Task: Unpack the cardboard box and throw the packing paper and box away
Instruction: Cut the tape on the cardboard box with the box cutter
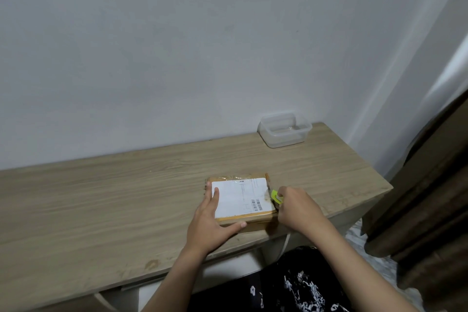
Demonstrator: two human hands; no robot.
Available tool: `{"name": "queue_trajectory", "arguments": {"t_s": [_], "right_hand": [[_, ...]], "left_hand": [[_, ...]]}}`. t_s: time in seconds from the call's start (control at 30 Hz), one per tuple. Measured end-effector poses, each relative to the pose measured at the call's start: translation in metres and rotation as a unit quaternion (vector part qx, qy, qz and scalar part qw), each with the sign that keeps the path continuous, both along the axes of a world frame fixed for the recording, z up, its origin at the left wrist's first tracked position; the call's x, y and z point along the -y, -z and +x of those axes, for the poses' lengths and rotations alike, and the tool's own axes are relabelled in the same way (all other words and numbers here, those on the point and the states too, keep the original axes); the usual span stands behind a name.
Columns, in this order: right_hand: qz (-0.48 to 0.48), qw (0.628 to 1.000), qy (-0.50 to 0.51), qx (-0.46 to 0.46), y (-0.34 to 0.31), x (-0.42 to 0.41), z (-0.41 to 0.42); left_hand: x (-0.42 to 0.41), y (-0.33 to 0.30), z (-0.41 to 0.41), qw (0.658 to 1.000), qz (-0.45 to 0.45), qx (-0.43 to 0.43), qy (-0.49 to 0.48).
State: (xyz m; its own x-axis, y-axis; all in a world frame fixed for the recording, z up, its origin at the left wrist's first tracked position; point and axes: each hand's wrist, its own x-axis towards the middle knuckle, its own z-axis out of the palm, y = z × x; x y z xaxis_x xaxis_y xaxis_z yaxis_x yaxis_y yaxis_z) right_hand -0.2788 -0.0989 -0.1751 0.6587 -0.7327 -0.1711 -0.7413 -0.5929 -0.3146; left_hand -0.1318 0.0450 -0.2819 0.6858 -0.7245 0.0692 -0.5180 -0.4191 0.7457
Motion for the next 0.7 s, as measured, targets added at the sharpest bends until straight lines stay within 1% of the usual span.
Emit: {"name": "queue_trajectory", "arguments": {"t_s": [0.53,0.7], "right_hand": [[0.037,0.998,0.024,0.054,0.004,-0.004,-0.026],[0.026,0.998,0.016,0.058,0.005,-0.009,-0.037]], "left_hand": [[0.001,-0.004,0.0,1.0,0.012,-0.007,0.005],[0.0,-0.006,-0.001,1.0,0.013,-0.013,0.007]]}}
